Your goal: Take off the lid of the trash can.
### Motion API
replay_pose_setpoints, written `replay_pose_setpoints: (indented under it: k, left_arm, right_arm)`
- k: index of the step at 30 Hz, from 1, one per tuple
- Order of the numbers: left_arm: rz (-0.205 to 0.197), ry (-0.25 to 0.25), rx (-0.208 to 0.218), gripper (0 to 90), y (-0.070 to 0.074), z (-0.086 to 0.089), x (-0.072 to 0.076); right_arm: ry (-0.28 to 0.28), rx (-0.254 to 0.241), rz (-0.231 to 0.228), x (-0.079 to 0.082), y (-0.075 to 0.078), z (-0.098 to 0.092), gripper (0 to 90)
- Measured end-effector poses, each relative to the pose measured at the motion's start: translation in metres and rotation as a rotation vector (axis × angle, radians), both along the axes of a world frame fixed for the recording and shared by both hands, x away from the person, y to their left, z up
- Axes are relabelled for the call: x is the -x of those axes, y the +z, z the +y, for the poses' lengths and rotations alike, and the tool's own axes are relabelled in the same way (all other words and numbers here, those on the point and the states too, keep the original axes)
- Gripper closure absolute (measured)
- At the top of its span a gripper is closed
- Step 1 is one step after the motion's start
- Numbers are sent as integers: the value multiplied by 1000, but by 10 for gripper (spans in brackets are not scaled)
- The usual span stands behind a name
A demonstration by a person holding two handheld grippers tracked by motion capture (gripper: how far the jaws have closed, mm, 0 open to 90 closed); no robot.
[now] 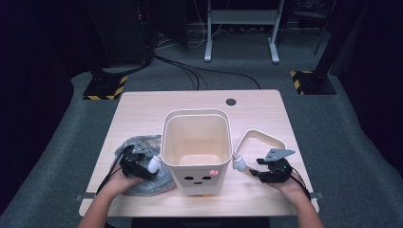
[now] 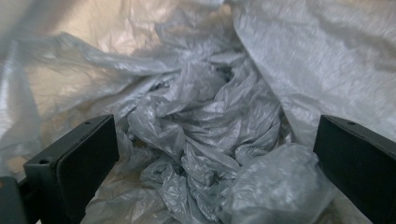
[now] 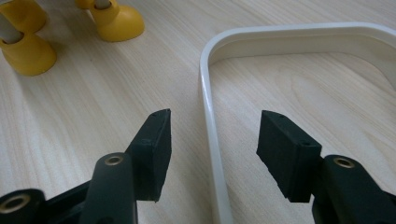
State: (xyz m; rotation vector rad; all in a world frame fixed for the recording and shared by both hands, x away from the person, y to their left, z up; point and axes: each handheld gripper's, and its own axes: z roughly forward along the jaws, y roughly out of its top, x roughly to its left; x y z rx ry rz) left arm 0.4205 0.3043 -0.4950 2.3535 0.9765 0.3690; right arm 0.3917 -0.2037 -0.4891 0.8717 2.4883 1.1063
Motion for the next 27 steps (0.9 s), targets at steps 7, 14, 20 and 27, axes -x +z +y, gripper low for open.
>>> replay_pose_setpoints:
  k: [7,14,20,27]
  left_arm:
    - [34,-12,-10,1,-11,4,-3]
    - [28,-23,-44,9,-17,3,1]
    - [33,-17,-13,165,-15,6,3]
    - [13,-46,15,368,-13,6,8]
  right_arm:
    - [3,0,1,0,-1,1,440]
    - [0,6,6,0,-2,1,442]
    - [-8,13,2,0,-3,2,437]
    - [-12,13,-2,0,-4,3,437]
